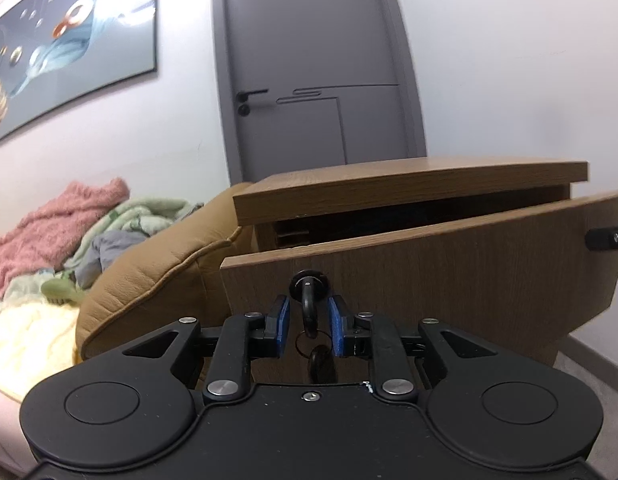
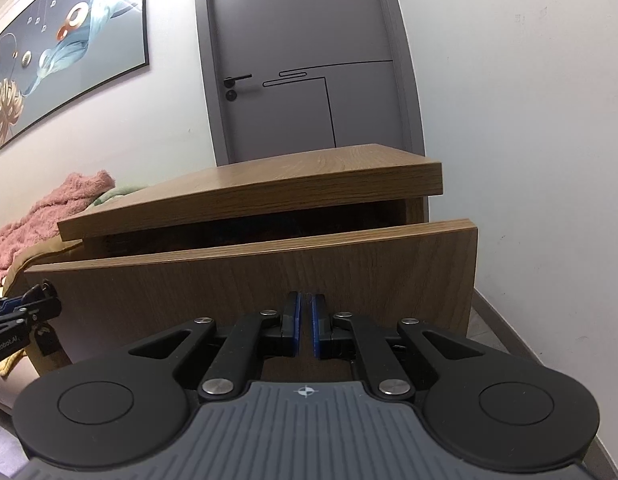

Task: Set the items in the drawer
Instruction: 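Push the drawer shut with the left tool while the right tool presses the drawer front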

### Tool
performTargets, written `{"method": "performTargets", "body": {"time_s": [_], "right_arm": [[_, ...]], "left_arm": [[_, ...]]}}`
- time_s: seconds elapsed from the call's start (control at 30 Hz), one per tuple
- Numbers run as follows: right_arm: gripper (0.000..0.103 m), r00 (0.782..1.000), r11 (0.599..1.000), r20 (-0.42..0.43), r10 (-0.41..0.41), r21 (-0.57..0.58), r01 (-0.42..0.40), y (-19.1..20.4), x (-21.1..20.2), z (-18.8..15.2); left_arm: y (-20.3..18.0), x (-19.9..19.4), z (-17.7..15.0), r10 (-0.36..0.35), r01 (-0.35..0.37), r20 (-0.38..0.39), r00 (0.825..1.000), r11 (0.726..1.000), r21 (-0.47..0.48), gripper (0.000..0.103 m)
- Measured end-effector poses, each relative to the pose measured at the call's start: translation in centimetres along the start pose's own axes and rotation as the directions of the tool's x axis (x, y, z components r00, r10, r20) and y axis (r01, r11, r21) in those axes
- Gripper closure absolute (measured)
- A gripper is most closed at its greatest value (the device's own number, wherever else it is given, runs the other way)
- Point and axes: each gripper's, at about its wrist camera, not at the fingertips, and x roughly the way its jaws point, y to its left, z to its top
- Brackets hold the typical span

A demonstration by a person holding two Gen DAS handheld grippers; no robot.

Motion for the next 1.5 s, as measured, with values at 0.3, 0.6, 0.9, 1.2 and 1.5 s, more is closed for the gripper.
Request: {"method": "performTargets", "body": {"time_s": [0.3,0.6,0.9,1.2,1.5], "right_arm": [[0.096,0.999,0.998,-0.043,0.028,0.048,-0.026,-1.0,1.2,0.2],[0.096,0.994,0.993,-0.107,0.023,0.118,-0.011,-1.8,2.4,0.0],[0.096,0.997,0.990,-0.058,-0.043,0.132,0.051,-1.4,2.2,0.6],[0.096,0.997,0.995,-0.023,-0.071,0.068,0.072,-1.9,2.9,0.4],[0.096,0.997,0.997,0.033,-0.073,0.044,0.071,-2.7,3.3,0.3]], "left_arm": [[-0.5,2.0,0.5,0.007,-0.009,-0.061,0.998,0.999,-0.031,0.082],[-1.5,2.7,0.8,0.047,-0.051,-0.085,0.995,0.997,-0.050,0.082],[-1.8,3.4,0.9,0.068,-0.074,-0.078,0.995,0.995,-0.069,0.082],[-1.6,4.2,1.0,0.071,-0.075,-0.050,0.996,0.993,-0.088,0.082],[-1.3,4.6,1.0,0.048,-0.049,-0.022,0.999,0.997,-0.055,0.081]]}}
